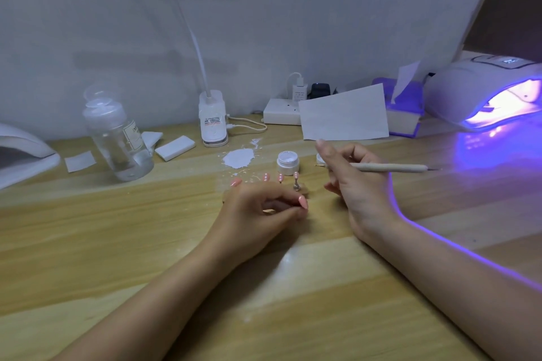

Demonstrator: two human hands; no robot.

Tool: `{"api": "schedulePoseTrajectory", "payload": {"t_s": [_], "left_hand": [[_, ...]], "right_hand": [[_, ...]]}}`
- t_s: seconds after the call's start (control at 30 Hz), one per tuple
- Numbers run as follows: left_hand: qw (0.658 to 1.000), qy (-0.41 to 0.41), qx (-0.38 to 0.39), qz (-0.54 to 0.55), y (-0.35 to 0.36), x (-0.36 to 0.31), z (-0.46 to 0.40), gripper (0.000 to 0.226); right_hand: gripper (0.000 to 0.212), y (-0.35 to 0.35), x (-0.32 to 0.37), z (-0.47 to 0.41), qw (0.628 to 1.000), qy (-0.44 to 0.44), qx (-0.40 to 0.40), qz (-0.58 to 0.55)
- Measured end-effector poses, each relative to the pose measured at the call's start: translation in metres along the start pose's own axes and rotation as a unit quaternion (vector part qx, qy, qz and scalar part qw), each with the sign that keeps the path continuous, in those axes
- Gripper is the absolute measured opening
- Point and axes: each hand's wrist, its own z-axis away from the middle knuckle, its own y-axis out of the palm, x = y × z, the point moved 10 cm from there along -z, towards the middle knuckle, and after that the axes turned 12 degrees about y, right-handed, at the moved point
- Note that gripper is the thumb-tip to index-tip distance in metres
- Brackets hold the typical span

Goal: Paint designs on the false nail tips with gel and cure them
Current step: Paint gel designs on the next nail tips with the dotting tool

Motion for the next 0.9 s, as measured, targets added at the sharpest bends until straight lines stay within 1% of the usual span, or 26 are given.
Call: {"api": "schedulePoseTrajectory", "payload": {"t_s": [0.07,0.2,0.33,0.5,0.7,0.83,0.9], "left_hand": [[1.0,-0.001,-0.007,-0.008,-0.001,0.0,0.0,0.023],[1.0,-0.009,-0.007,-0.029,0.0,0.005,-0.001,0.013],[0.999,0.0,-0.001,-0.035,0.002,0.004,-0.001,0.012],[0.999,0.026,-0.005,-0.039,0.001,-0.001,-0.003,0.012],[1.0,0.016,-0.007,-0.019,0.002,0.004,-0.002,0.012],[1.0,0.016,-0.01,-0.021,0.001,0.004,-0.003,0.018],[1.0,0.014,-0.009,-0.022,0.001,0.003,-0.004,0.022]], "right_hand": [[0.029,0.003,0.004,0.003,1.0,-0.018,0.009,0.022],[0.021,0.009,0.016,0.003,0.997,-0.049,0.026,0.047],[0.042,0.011,0.025,-0.011,0.997,-0.051,0.007,0.061],[0.039,0.024,0.035,-0.029,0.989,-0.084,-0.012,0.119],[0.052,0.036,0.025,-0.042,0.967,-0.13,-0.092,0.198],[0.05,0.039,0.021,-0.046,0.948,-0.157,-0.103,0.255],[0.047,0.04,0.021,-0.046,0.946,-0.159,-0.099,0.264]]}}
